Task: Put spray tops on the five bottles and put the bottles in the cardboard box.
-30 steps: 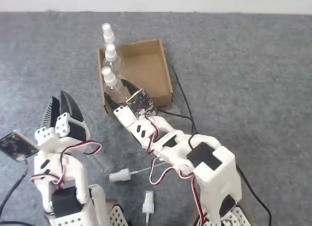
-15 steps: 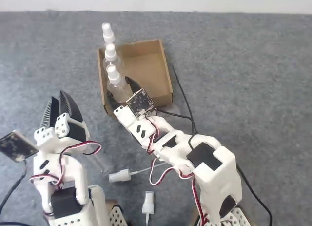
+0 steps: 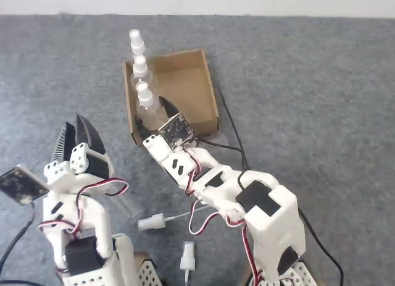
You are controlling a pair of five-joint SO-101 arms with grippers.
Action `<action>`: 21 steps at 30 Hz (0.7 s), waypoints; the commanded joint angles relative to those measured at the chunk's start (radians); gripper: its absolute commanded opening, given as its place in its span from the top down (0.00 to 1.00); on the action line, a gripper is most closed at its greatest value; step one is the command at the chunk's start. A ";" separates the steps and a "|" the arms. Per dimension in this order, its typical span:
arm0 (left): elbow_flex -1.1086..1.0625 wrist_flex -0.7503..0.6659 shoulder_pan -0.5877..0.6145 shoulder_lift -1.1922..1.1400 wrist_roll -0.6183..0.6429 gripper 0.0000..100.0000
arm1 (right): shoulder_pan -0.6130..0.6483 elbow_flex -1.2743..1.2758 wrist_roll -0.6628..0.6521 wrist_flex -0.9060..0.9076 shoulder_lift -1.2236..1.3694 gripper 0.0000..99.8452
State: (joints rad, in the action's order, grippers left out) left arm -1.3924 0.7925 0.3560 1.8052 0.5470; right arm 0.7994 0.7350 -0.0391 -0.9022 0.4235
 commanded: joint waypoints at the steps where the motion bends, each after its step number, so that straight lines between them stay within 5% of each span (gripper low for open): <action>1: 0.013 -0.041 0.006 0.014 -0.009 0.92 | 0.018 -0.029 -0.014 -0.016 -0.005 0.71; 21: 0.010 -0.054 0.006 0.014 -0.029 0.92 | 0.015 0.104 -0.018 -0.016 -0.176 0.71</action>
State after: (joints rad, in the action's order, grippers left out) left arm -1.3940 0.7710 0.3560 1.8052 0.5301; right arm 0.8147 0.8178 -0.0391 -0.9022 0.3897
